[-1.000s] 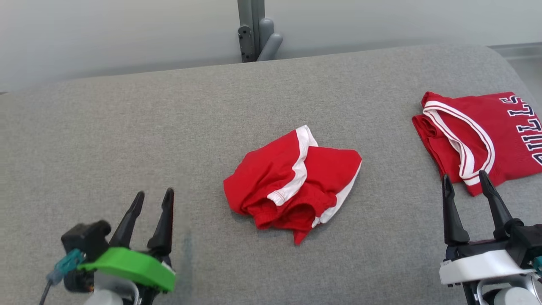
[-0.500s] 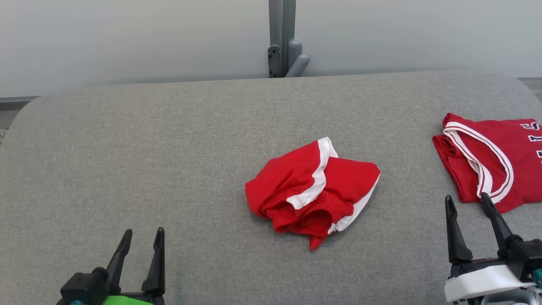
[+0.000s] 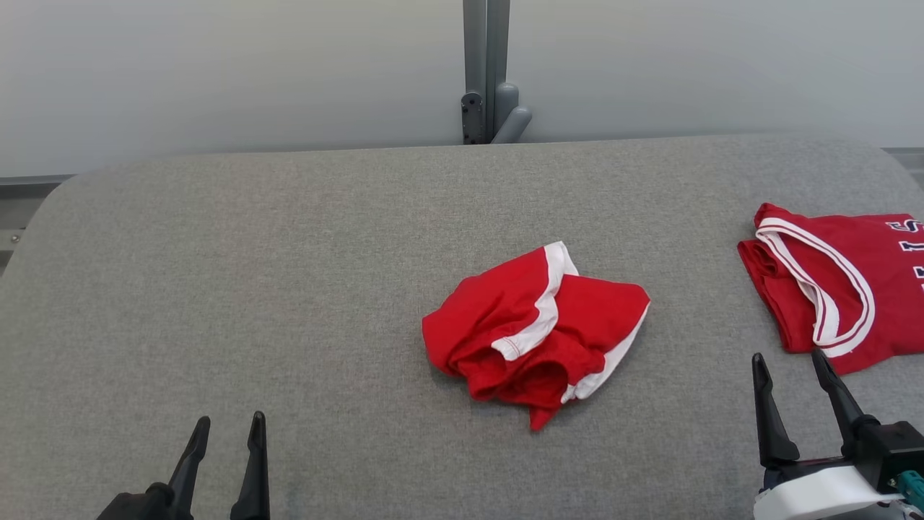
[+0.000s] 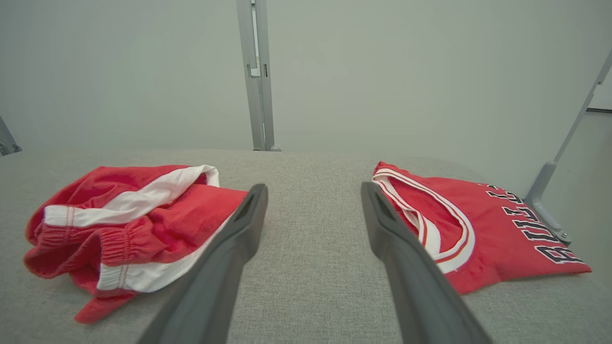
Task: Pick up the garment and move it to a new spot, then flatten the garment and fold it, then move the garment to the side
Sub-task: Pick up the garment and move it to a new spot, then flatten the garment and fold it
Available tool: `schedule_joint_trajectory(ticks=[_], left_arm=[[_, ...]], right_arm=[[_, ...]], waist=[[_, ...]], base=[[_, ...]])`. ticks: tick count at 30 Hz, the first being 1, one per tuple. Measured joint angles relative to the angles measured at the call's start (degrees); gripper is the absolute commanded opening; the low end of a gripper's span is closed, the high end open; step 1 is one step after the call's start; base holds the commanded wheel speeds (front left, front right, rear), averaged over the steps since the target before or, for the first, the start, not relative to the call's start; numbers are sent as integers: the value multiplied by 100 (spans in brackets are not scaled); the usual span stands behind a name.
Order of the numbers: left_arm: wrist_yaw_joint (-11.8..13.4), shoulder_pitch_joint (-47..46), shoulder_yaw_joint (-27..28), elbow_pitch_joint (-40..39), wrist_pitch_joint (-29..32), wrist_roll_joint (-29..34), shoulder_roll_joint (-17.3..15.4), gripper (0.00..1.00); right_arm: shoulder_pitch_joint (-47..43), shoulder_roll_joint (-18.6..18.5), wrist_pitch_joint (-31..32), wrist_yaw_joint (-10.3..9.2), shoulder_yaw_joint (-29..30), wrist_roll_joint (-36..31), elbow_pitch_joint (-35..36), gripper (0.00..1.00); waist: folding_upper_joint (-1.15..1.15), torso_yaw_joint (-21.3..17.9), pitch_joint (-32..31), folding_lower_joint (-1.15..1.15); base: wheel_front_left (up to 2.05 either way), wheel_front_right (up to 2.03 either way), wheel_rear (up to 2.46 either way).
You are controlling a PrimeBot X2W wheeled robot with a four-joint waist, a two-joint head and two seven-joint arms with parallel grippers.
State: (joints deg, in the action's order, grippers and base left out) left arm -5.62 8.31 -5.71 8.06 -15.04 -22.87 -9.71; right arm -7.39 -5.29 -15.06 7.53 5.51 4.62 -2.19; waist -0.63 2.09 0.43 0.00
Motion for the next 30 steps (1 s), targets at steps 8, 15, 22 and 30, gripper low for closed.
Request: schedule_joint_trajectory(ticks=[8, 15, 22, 30], left_arm=[[-101, 58, 119, 23, 0, 180, 193, 100], [-144, 73, 216, 25, 0, 238, 250, 100], [-153, 76, 263, -1, 0, 276, 339, 100], [-177, -762, -1171, 125, 573, -290, 552, 100]], right_arm=[[-39, -3, 0, 0, -54, 3, -132, 100], [-40, 1, 0, 0, -67, 21, -165, 100], [-30, 1, 0, 0, -90, 30, -180, 100], [180, -4, 0, 0, -227, 30, -202, 100]], waist=[[0, 83, -49, 0], [0, 137, -54, 0], [0, 122, -30, 0], [0, 45, 116, 0]], base=[[0, 0, 0], [0, 0, 0], [0, 0, 0], [0, 0, 0]])
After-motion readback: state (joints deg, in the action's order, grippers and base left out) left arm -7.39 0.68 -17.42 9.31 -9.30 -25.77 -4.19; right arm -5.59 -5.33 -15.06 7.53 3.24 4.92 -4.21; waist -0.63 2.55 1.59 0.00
